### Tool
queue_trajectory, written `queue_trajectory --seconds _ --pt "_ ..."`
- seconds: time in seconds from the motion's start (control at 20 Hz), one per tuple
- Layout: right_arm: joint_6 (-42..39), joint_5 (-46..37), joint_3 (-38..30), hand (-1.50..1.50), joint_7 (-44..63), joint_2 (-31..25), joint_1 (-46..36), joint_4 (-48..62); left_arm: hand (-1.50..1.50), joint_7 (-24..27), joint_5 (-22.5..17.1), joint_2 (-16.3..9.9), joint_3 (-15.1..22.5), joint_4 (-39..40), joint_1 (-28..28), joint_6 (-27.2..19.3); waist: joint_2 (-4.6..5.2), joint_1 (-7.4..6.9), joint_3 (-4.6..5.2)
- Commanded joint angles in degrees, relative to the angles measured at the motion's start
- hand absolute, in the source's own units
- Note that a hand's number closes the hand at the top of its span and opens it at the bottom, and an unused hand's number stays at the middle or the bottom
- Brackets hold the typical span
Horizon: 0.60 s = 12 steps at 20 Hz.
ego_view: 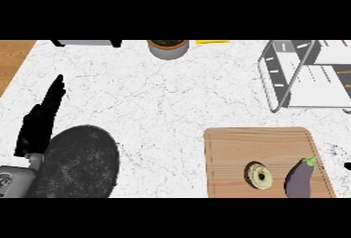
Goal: Pick the eggplant from the cutting board and place it in the tiered basket
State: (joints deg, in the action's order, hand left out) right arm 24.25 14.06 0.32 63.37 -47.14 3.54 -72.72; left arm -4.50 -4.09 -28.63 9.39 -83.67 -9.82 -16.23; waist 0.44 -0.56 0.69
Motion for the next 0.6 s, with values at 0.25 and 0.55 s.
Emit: queue_trajectory --seconds 0.25,0.55 --pt "-18.66 13.67 5.35 -1.5 21.77 -10.14 -10.54 1.68 0.0 0.17 -0.22 1.42 0.65 2.44 -2.73 1.94 0.35 -1.9 -0.46" --pt "-18.26 18.08 11.59 -1.5 21.86 -8.48 -15.92 11.55 0.0 1.36 1.11 3.31 1.78 2.5 -2.38 1.11 0.48 -3.03 -0.58"
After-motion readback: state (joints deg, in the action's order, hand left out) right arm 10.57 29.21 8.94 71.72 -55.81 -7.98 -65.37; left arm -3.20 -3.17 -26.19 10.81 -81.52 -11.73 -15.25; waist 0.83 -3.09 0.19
